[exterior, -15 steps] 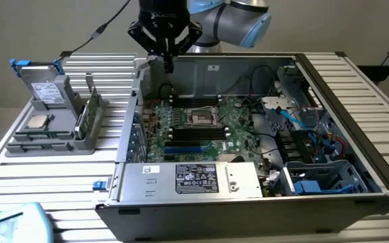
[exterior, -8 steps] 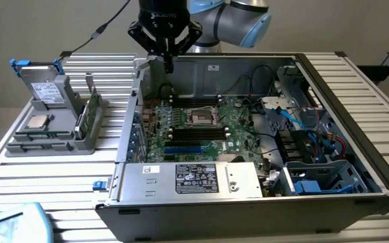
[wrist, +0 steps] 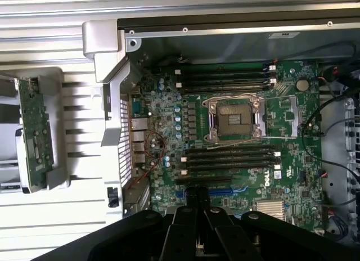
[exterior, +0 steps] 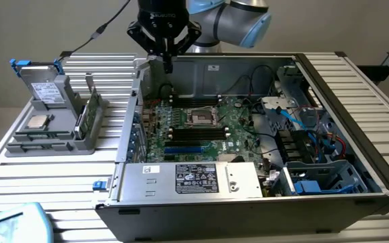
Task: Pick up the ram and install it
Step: 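Reach for the ram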
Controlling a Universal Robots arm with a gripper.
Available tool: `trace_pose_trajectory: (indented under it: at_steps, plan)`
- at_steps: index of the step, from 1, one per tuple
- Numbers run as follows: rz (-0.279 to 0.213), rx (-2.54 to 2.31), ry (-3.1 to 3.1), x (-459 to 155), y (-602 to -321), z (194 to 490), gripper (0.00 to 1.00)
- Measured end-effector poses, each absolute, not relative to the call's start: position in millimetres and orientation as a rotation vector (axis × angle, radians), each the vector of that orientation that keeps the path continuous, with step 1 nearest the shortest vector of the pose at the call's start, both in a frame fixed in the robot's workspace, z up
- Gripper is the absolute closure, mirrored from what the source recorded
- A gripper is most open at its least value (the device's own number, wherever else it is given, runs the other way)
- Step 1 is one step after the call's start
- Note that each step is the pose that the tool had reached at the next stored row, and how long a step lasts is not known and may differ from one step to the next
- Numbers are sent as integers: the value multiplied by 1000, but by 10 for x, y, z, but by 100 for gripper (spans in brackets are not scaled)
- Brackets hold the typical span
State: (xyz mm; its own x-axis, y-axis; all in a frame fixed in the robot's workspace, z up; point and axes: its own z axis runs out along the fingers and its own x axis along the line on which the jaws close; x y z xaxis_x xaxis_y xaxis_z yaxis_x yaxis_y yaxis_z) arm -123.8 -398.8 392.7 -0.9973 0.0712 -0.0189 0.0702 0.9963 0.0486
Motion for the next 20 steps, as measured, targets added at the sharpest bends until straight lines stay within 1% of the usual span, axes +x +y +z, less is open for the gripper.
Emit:
trace_pose_trajectory:
  at_steps: [20]
  plan:
    - [75, 111, 3118, -2097, -3988, 3916, 90]
